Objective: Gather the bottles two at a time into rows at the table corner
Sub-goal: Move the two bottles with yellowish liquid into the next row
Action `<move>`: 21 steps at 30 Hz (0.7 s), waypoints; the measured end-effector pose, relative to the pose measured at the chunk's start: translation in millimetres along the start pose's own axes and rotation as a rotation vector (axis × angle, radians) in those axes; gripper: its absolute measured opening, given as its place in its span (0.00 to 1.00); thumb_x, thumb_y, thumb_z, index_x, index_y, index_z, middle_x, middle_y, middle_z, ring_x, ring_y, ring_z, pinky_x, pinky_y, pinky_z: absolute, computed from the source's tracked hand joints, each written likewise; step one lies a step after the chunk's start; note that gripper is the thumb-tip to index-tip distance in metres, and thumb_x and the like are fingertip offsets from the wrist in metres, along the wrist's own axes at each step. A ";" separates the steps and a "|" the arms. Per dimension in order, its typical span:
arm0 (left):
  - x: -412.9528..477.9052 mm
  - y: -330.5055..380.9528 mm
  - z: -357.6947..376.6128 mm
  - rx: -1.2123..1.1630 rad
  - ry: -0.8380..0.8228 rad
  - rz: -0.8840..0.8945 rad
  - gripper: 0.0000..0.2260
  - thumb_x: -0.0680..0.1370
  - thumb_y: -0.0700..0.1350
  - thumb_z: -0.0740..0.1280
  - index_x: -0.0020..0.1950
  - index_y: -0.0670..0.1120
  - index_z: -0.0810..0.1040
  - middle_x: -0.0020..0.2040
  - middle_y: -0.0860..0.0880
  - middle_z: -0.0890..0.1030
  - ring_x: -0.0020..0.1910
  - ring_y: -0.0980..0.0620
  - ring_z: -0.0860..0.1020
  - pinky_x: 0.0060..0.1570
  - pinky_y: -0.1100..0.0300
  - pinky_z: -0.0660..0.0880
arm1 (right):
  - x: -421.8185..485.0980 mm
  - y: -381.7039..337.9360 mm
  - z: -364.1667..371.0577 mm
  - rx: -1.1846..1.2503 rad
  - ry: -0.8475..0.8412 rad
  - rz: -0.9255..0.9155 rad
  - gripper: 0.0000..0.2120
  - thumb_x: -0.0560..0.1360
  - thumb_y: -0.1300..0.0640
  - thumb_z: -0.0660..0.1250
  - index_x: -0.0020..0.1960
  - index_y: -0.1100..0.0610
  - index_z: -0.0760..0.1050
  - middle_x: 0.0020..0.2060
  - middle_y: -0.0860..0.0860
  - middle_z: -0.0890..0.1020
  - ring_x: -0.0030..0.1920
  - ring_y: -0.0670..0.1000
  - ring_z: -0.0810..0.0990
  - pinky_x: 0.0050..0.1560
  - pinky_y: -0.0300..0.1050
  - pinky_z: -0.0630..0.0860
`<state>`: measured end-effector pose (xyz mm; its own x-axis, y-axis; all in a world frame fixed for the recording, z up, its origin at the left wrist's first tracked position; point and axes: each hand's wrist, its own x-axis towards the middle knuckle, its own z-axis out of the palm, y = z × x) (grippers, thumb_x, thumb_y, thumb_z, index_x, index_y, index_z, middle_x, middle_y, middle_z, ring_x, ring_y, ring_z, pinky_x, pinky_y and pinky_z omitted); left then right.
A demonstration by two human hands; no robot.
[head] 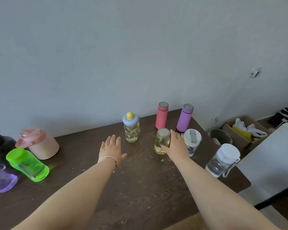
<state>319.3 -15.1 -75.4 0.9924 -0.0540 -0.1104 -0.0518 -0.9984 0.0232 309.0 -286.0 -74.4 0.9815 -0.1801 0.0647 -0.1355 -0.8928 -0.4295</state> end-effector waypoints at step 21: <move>144.8 27.0 59.8 -0.929 -0.060 -0.228 0.34 0.70 0.49 0.77 0.69 0.46 0.64 0.63 0.48 0.75 0.54 0.48 0.75 0.50 0.57 0.69 | 55.2 22.8 89.3 0.547 0.019 0.329 0.39 0.64 0.50 0.81 0.69 0.48 0.65 0.64 0.47 0.76 0.64 0.48 0.75 0.63 0.44 0.71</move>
<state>454.9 -50.9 -150.2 0.9590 0.1134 -0.2597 0.2766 -0.5735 0.7711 372.2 -279.4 -161.0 0.8970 -0.4208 -0.1351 -0.3358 -0.4504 -0.8273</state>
